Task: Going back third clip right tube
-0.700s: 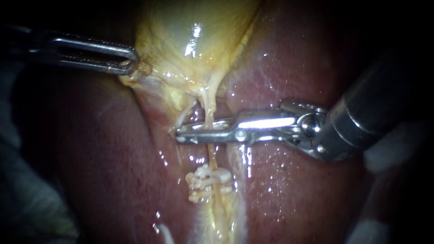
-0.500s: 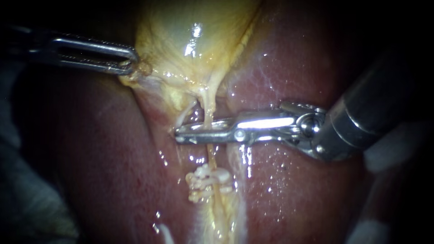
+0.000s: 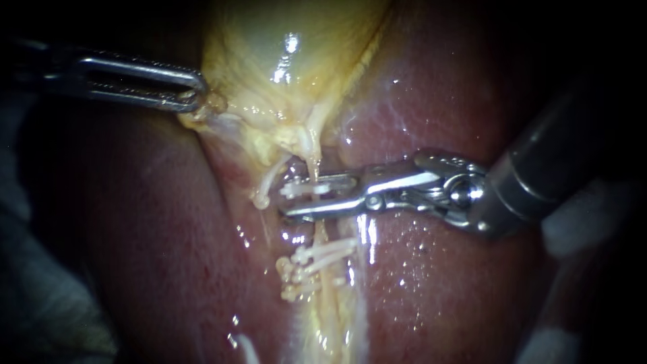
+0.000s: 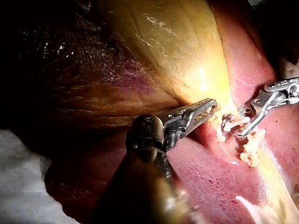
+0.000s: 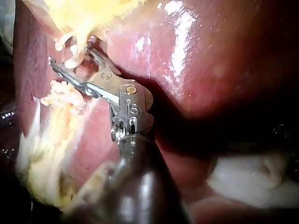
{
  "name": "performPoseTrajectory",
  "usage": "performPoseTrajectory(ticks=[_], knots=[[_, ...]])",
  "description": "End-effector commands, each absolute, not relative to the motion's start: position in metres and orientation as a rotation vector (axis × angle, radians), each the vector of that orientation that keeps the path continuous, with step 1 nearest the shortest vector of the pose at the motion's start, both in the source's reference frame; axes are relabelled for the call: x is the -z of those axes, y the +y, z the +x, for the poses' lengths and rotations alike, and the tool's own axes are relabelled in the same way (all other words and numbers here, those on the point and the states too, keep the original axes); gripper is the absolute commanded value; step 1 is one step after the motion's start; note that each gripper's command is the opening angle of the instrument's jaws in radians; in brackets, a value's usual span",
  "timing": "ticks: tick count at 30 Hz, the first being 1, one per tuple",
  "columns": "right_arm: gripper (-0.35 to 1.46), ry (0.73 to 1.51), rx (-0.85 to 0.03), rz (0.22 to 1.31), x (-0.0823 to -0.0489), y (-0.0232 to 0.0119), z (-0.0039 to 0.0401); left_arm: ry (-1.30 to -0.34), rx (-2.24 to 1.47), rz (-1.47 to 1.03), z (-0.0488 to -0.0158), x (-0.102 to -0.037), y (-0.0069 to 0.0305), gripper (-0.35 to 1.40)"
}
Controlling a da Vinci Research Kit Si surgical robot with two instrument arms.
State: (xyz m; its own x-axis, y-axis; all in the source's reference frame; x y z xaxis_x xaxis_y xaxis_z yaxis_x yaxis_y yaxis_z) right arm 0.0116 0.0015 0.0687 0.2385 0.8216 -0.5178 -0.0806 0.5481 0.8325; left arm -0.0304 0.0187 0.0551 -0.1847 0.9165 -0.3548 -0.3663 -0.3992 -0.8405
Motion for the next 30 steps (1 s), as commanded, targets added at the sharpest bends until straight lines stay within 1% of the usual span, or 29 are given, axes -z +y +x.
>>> performPoseTrajectory(ticks=[1, 6, 8, 9, 15, 18, 21, 24, 28, 30], knots=[[0.46, 1.175, -0.715, 0.772, -0.0686, 0.0015, 0.0115, -0.758, -1.742, -1.108, -0.0304, -0.055, 0.0187, -0.35], [0.48, 1.189, -0.671, 0.73, -0.0682, 0.0013, 0.0107, -0.759, -1.743, -1.108, -0.0302, -0.0549, 0.0187, -0.35], [0.49, 1.197, -0.623, 0.687, -0.0678, 0.0012, 0.0103, -0.76, -1.743, -1.108, -0.0302, -0.0549, 0.0187, -0.35], [0.49, 1.195, -0.587, 0.648, -0.0674, 0.0011, 0.01, -0.76, -1.743, -1.108, -0.0302, -0.0549, 0.0187, -0.35], [0.49, 1.126, -0.402, 0.485, -0.064, 0.0013, 0.0078, -0.76, -1.743, -1.108, -0.0301, -0.0549, 0.0187, -0.35], [0.49, 1.104, -0.328, 0.438, -0.0622, 0.0013, 0.0066, -0.76, -1.743, -1.108, -0.0301, -0.0549, 0.0187, -0.35], [0.5, 1.113, -0.264, 0.413, -0.0607, 0.0011, 0.0052, -0.76, -1.743, -1.108, -0.03, -0.0549, 0.0187, -0.35], [0.5, 1.123, -0.217, 0.396, -0.0594, 0.0008, 0.0039, -0.76, -1.743, -1.108, -0.03, -0.0549, 0.0187, -0.35], [0.5, 1.11, -0.173, 0.368, -0.058, 0.0008, 0.0026, -0.76, -1.743, -1.108, -0.03, -0.0549, 0.0187, -0.35], [0.5, 1.1, -0.17, 0.358, -0.0576, 0.0008, 0.0022, -0.759, -1.743, -1.108, -0.0301, -0.055, 0.0186, -0.35]])
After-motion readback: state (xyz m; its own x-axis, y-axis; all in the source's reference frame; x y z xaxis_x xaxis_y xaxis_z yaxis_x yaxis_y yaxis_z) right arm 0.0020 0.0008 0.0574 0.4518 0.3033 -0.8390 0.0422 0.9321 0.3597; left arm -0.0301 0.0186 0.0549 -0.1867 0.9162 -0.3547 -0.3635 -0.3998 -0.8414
